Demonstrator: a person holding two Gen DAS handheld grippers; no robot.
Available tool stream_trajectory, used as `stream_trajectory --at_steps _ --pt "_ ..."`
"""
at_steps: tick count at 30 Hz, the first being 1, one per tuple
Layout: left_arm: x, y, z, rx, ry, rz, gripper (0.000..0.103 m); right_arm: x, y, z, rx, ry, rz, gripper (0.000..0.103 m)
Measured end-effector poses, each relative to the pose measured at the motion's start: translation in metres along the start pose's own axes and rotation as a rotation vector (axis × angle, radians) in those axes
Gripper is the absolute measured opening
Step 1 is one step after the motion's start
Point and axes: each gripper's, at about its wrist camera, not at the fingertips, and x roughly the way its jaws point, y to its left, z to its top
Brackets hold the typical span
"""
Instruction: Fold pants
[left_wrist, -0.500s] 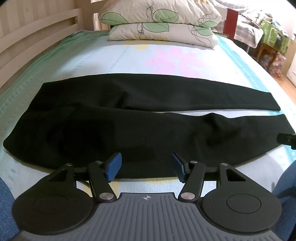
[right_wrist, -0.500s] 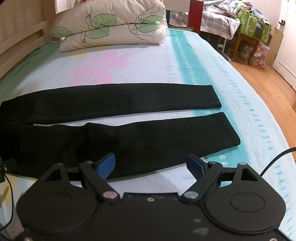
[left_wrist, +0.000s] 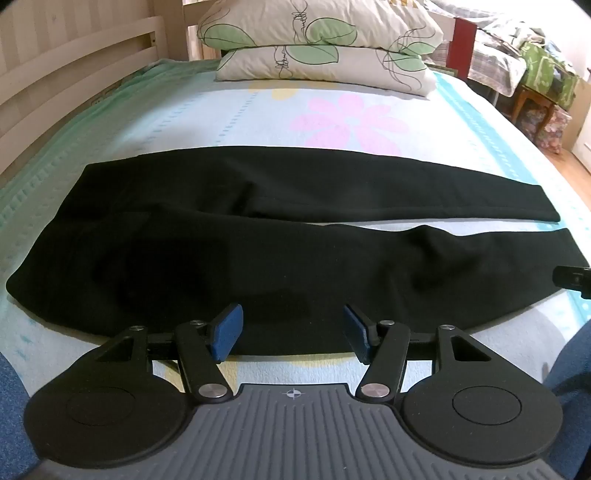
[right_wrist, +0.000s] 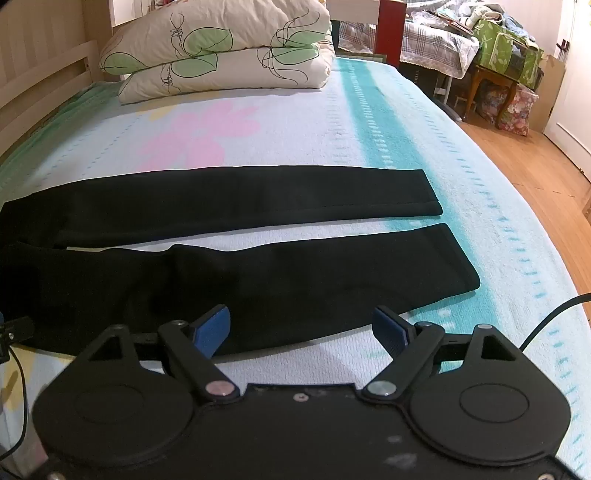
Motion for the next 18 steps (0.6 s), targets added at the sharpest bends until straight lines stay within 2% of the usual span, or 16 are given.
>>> stream_trajectory --at_steps 18 --pt "0.0013 0.0003 0.0023 0.0 0.002 -0.001 0.058 0.0003 -0.0002 0.0006 0.002 0.004 0.003 0.089"
